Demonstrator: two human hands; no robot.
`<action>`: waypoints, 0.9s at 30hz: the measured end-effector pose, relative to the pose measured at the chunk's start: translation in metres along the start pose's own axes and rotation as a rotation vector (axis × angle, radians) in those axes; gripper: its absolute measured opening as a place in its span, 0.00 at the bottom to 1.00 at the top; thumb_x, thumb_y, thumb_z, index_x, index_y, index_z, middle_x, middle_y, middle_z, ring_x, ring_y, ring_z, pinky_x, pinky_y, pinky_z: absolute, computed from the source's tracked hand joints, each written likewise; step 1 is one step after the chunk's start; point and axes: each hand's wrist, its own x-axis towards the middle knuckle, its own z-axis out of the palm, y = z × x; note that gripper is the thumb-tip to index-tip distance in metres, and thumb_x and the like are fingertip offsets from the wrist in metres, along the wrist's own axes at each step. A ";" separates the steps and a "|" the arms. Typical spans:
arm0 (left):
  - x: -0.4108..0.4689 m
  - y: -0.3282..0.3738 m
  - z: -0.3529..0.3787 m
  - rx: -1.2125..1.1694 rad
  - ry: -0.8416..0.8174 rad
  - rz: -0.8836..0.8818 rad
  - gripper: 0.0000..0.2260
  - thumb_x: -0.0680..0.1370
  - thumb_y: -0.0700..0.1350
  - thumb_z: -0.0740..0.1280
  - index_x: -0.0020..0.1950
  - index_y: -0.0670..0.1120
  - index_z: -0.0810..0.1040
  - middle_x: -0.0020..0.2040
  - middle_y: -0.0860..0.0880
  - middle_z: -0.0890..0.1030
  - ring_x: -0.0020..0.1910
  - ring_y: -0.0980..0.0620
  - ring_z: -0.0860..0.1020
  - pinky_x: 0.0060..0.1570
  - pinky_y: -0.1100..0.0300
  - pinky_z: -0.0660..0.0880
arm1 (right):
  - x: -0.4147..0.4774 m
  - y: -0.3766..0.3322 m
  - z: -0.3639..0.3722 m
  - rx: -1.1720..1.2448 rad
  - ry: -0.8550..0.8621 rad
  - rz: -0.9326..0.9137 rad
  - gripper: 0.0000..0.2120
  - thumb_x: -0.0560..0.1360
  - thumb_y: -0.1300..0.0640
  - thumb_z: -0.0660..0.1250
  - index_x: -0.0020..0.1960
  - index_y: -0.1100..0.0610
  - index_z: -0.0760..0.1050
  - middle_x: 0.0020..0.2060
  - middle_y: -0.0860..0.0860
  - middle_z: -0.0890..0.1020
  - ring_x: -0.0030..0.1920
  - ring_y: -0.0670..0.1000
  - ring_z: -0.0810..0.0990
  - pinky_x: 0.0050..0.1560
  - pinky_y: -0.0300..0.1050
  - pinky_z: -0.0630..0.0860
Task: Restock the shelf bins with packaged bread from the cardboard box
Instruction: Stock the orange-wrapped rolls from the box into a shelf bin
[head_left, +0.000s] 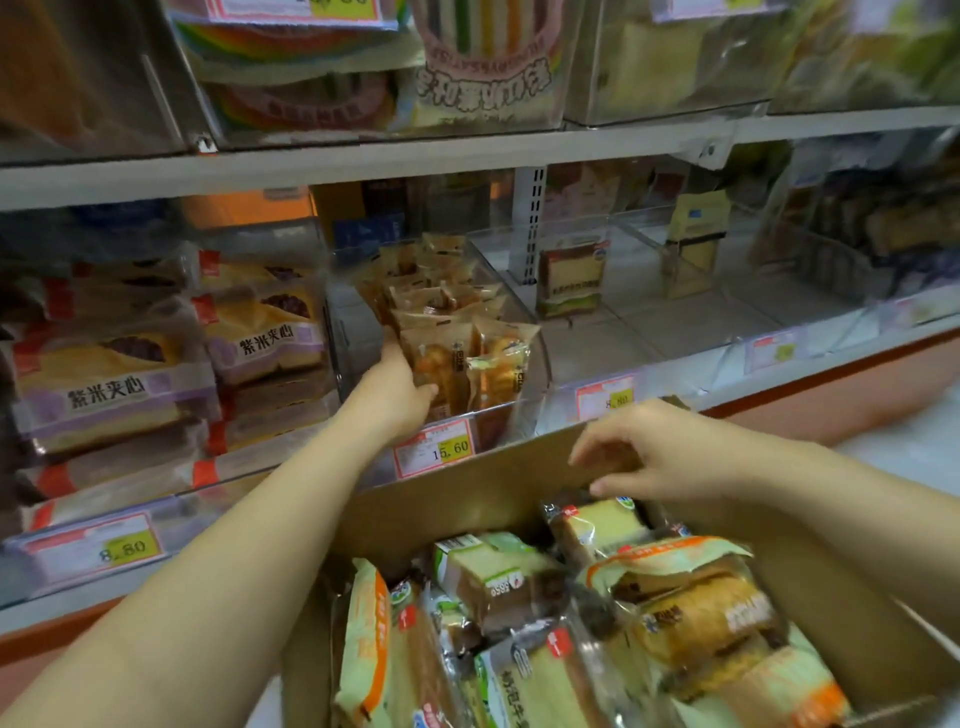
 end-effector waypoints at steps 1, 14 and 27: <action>-0.004 0.000 0.000 0.005 0.008 0.000 0.28 0.80 0.44 0.63 0.76 0.43 0.54 0.70 0.40 0.70 0.66 0.41 0.71 0.62 0.51 0.69 | -0.008 0.005 0.005 -0.020 -0.099 0.040 0.16 0.73 0.48 0.70 0.60 0.45 0.76 0.50 0.37 0.78 0.50 0.37 0.76 0.53 0.33 0.74; -0.073 -0.010 0.011 0.153 0.057 0.427 0.27 0.80 0.43 0.63 0.77 0.50 0.59 0.74 0.50 0.64 0.72 0.53 0.64 0.70 0.61 0.59 | -0.031 0.022 0.082 -0.168 -0.303 0.193 0.29 0.72 0.50 0.71 0.70 0.49 0.65 0.63 0.50 0.76 0.62 0.53 0.74 0.58 0.48 0.73; -0.072 -0.020 -0.024 -0.033 0.144 0.420 0.17 0.79 0.41 0.64 0.68 0.51 0.72 0.64 0.54 0.76 0.61 0.58 0.73 0.62 0.63 0.67 | -0.030 -0.061 -0.047 0.354 0.379 -0.129 0.21 0.75 0.58 0.68 0.64 0.44 0.68 0.55 0.39 0.77 0.54 0.36 0.76 0.46 0.29 0.74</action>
